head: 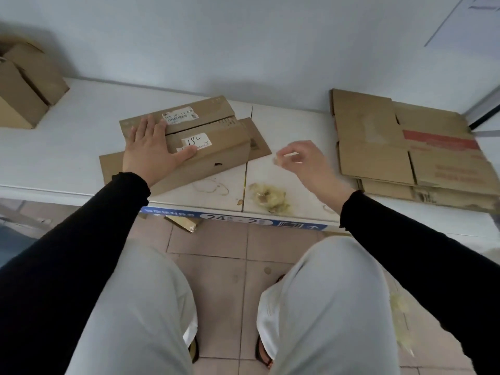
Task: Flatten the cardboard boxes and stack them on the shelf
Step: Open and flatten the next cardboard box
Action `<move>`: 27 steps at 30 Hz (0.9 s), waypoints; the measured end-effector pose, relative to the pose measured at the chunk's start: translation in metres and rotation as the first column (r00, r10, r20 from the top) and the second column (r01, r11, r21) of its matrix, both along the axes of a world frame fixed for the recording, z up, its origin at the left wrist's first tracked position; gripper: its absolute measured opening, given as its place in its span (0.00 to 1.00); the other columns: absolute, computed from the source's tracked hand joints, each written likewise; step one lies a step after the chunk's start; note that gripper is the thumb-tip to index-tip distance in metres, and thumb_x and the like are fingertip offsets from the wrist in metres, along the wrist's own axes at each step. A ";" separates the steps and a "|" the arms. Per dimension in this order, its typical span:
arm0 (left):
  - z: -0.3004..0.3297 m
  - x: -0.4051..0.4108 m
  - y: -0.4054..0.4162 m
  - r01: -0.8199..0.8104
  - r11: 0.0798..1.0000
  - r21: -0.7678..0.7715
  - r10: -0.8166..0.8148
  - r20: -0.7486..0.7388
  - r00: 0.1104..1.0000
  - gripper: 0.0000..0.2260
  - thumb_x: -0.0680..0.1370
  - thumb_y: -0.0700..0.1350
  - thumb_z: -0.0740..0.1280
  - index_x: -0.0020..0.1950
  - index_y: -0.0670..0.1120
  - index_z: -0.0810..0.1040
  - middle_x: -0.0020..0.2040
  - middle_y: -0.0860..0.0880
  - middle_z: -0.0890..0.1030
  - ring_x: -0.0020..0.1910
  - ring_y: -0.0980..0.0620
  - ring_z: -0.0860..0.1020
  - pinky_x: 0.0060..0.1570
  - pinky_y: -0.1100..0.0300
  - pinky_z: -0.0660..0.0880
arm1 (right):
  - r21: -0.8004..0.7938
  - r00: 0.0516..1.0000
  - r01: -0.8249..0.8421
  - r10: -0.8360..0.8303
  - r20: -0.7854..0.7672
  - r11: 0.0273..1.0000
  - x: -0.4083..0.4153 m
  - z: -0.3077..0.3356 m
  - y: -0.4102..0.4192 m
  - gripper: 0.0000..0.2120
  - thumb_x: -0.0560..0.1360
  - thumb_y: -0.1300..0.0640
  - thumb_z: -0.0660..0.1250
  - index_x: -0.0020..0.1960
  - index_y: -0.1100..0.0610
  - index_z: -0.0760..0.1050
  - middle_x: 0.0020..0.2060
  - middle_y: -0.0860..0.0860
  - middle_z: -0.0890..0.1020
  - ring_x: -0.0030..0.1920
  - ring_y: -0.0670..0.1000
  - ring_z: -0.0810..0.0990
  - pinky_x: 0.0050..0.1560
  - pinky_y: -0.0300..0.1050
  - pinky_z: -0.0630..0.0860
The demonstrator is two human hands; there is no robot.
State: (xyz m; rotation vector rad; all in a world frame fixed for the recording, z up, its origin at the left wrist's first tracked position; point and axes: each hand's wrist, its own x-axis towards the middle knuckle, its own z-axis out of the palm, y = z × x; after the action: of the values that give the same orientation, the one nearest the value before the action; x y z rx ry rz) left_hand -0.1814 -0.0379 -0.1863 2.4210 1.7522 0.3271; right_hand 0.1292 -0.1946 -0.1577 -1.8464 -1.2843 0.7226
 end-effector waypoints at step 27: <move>-0.002 -0.004 0.003 0.053 0.999 0.003 -0.053 0.003 0.999 0.49 0.72 0.79 0.51 0.79 0.44 0.60 0.82 0.41 0.56 0.82 0.45 0.50 0.79 0.44 0.49 | -0.703 0.348 -0.248 0.739 0.577 0.666 -0.046 -0.039 -0.048 0.47 0.79 0.28 0.52 0.83 0.58 0.42 0.82 0.55 0.44 0.82 0.52 0.39 0.80 0.56 0.41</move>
State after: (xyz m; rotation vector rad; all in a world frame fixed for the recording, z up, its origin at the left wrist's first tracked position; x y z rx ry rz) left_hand -0.1850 -0.0346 -0.1879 2.4629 1.6841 0.3273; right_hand 0.0835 -0.2430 -0.1963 -2.3388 -2.6750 0.4663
